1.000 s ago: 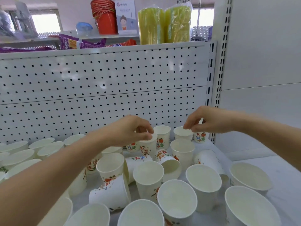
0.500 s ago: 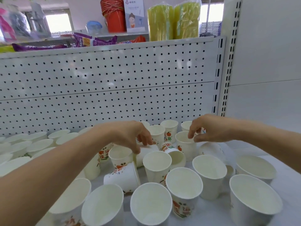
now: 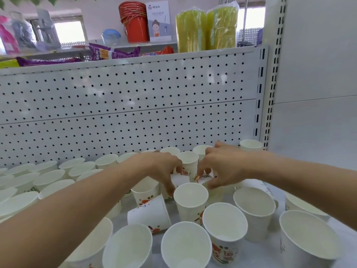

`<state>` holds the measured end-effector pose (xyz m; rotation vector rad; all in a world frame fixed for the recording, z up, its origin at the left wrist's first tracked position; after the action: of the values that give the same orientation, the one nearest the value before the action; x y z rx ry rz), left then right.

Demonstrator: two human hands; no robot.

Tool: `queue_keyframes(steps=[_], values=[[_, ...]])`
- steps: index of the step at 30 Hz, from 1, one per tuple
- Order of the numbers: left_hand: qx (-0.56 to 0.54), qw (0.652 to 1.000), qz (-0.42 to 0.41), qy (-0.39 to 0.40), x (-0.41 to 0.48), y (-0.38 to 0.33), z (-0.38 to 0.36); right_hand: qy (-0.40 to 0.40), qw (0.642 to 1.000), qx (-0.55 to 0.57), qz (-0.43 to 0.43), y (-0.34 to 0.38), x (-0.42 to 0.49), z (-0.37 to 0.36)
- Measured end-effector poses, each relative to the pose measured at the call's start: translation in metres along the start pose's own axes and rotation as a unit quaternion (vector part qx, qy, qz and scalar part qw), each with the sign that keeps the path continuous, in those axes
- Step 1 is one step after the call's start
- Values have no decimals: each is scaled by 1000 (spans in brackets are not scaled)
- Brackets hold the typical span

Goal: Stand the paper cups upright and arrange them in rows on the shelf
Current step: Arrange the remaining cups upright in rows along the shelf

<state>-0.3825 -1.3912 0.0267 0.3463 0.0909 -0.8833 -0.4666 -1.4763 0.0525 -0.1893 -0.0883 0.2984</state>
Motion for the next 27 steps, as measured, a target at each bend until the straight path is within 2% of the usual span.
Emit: queue_keyframes(steps=[6, 9, 13, 17, 21, 27], values=[[14, 999, -4, -45, -2, -2, 9, -70, 997, -39, -16, -7, 16, 12], [-34, 996, -9, -86, -6, 4, 26, -63, 997, -27, -47, -19, 23, 13], [-102, 989, -13, -106, -12, 15, 40, -17, 998, -6, -61, -25, 27, 2], [-116, 989, 13, -89, -15, 18, 42, -25, 996, 39, -73, -33, 24, 1], [-68, 996, 38, -35, -11, 8, 36, -40, 991, 71, -108, -51, 12, 8], [-43, 999, 31, -5, -4, -1, 26, -44, 986, 90, -133, -73, -26, 28]])
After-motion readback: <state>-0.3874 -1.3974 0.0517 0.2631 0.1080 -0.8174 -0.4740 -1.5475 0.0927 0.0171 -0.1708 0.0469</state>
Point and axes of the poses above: each hand's wrist, its own x-axis towards the middle knuckle, its own z-axis out of the back of the hand, y = z × x, the point moved 8 cm from there along x, towards the middle knuckle, and after that the axes turned 5 degrees about x, right-handed, at the moved point
